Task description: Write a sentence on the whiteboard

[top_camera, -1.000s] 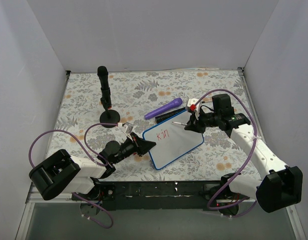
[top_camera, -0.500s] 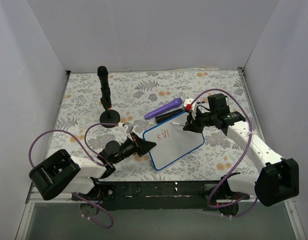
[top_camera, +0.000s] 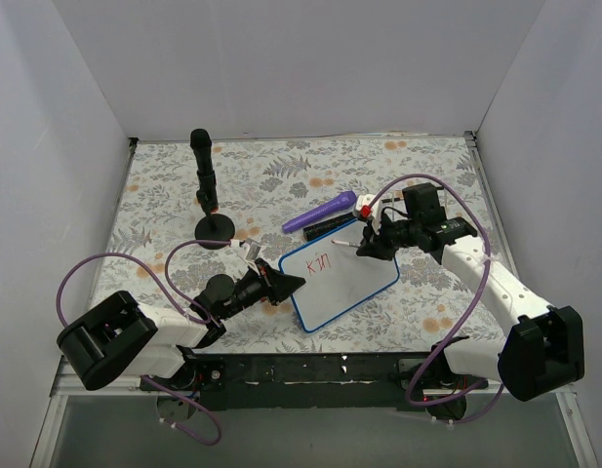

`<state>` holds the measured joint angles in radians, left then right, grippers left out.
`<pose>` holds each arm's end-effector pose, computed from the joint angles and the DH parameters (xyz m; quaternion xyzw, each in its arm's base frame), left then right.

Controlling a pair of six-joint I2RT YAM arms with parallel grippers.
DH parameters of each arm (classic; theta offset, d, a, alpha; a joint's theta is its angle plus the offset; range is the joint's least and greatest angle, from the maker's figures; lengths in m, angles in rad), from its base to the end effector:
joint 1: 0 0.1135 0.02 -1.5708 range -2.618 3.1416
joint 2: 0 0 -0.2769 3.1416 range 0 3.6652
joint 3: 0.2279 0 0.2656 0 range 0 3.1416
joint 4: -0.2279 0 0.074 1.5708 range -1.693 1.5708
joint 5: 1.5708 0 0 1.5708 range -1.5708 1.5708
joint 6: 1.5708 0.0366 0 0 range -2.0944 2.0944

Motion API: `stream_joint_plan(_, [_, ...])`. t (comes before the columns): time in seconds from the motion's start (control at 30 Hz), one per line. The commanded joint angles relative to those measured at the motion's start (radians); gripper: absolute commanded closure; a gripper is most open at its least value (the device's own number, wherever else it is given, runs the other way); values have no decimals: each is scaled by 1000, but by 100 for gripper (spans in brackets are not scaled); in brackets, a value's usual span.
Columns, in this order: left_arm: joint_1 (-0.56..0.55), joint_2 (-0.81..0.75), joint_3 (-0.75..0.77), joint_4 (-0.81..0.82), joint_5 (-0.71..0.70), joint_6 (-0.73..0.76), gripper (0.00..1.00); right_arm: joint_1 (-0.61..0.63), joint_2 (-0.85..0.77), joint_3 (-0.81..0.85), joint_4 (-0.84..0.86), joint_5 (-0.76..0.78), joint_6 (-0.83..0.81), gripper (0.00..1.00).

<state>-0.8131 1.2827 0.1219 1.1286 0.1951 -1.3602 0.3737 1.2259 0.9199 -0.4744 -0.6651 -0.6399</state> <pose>0.1387 -0.1569 0.1621 -0.1279 0.7067 -0.6453 0.2603 0.2377 0.1175 0.2810 -0.5333 0.7017 0.2503 0.4007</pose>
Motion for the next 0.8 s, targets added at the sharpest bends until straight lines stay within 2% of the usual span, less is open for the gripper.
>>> stream_joint_plan(0.0, [-3,-28,5,46,10,27,100,4,-16,-18,-49,28,-46,99])
stream_joint_plan(0.37, [-3,-20,5,53,9,23,100,2,-45,-67,-121,19,-106,99])
stream_joint_plan(0.77, [-3,-10,9,59,18,23,100,5,-13,28,-30,2,-10,99])
